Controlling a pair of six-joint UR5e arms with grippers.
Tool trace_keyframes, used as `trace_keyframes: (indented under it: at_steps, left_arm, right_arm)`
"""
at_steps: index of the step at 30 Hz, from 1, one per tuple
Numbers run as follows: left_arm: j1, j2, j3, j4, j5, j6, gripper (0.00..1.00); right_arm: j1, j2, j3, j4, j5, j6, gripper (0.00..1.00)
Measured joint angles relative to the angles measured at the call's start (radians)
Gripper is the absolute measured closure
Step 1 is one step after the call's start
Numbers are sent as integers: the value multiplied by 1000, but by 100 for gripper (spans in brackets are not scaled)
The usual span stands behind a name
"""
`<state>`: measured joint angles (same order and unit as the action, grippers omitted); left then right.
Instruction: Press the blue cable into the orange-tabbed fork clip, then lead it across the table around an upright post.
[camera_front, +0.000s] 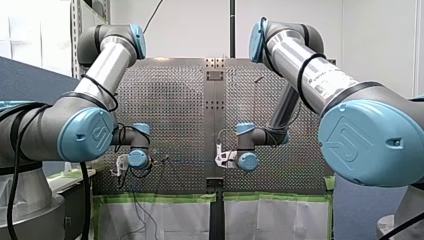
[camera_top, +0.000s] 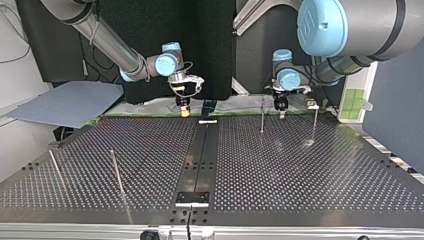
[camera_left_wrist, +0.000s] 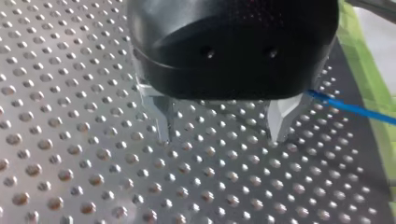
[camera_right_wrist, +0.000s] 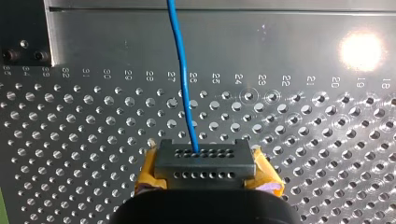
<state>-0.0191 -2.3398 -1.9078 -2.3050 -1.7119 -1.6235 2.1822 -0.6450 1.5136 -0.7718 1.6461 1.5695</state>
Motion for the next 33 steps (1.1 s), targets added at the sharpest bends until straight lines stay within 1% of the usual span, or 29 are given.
trace_keyframes:
  at_steps: [3,7,11,15,18,21,23,25,28,33]
  left_arm:
    - [0,0,-4,-30,-2,-12,0]
    - [2,1,-30,-69,30,-21,0]
    - [3,1,-62,-75,68,-20,0]
    - [4,13,-93,-57,103,-21,0]
    - [4,33,-119,-33,124,-24,0]
    - [4,63,-150,-6,137,-30,0]
    - [3,85,-173,9,148,-42,0]
    - [1,108,-195,16,162,-57,0]
    - [-3,139,-226,16,180,-60,0]
    - [-10,168,-274,39,191,-51,0]
  right_arm:
    - [0,0,0,0,0,0,100]
    - [0,0,0,0,0,0,100]
    - [0,0,0,0,0,0,100]
    - [0,1,0,1,0,0,100]
    - [0,1,0,4,0,0,100]
    - [0,1,0,7,0,0,100]
    - [0,1,0,7,0,0,100]
    - [0,1,0,7,0,0,100]
    - [0,0,0,8,0,0,100]
    - [0,0,0,13,0,0,100]
